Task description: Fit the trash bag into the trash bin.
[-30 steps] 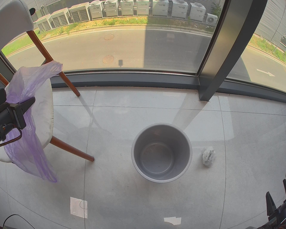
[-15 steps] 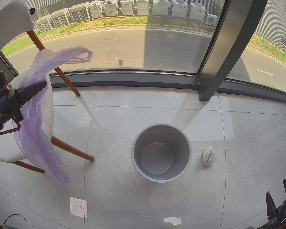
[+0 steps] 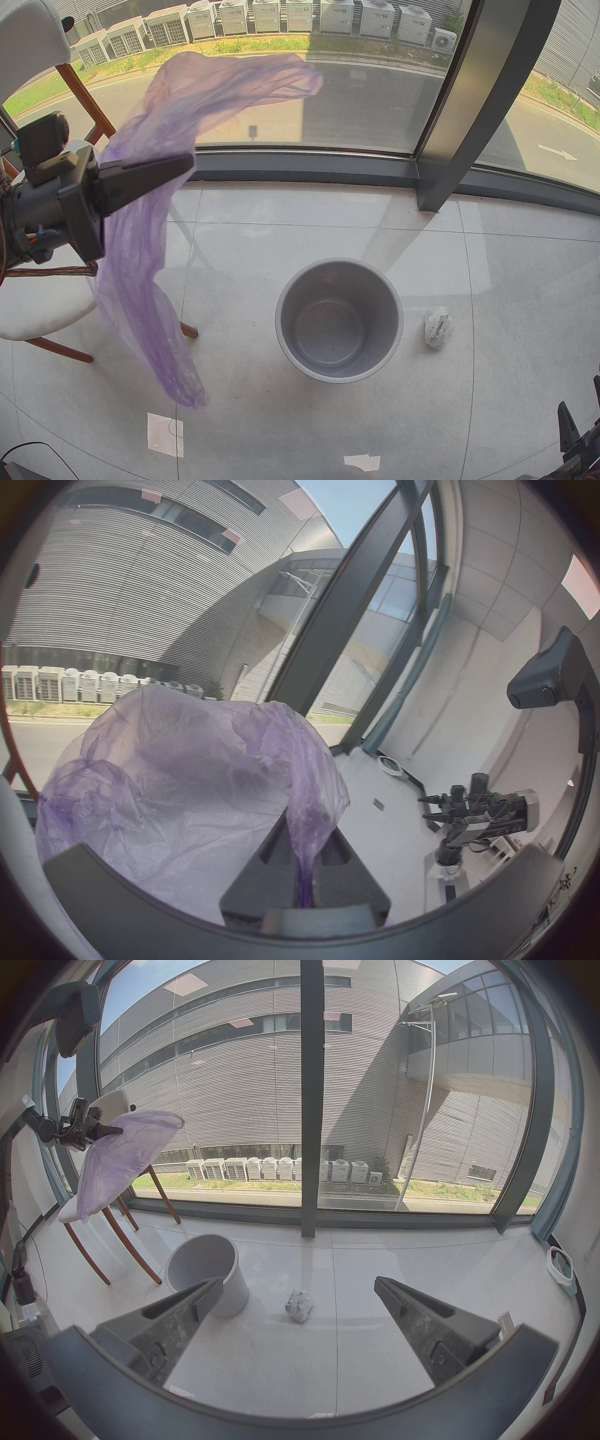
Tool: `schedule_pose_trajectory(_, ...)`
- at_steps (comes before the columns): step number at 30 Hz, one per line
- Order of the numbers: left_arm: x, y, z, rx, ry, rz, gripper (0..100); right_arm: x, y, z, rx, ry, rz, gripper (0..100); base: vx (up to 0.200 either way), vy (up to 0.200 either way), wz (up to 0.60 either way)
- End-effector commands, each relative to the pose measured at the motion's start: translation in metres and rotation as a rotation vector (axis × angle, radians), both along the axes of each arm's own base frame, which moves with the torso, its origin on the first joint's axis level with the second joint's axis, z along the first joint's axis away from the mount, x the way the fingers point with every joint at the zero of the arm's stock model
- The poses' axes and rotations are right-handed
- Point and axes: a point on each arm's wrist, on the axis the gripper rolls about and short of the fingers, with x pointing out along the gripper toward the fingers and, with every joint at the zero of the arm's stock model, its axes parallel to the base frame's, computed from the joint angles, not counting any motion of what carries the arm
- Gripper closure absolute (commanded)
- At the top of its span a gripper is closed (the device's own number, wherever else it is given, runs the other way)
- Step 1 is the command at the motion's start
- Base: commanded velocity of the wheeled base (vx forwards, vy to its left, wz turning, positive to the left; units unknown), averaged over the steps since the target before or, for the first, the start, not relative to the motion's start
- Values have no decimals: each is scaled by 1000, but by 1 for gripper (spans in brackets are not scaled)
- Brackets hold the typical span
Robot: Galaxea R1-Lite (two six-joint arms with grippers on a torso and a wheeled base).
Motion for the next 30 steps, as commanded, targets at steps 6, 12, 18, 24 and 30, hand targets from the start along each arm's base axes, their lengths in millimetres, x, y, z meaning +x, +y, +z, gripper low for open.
schedule_pose_trajectory(6,10,-46,-9,22,55,-167,100,0,0,-5,0,0,0,0,0,0,0)
schedule_pose_trajectory(12,8,-51,-12,23,87,-186,100,0,0,-5,0,0,-2,0,0,0,0)
schedule_pose_trajectory(18,8,-52,-10,-1,124,-193,100,0,0,-5,2,0,-3,0,0,0,0)
schedule_pose_trajectory(24,19,-57,-27,23,191,-188,100,0,0,-5,5,0,-5,0,0,0,0)
schedule_pose_trajectory(30,29,-62,-43,48,236,-174,100,0,0,-5,5,0,-5,0,0,0,0)
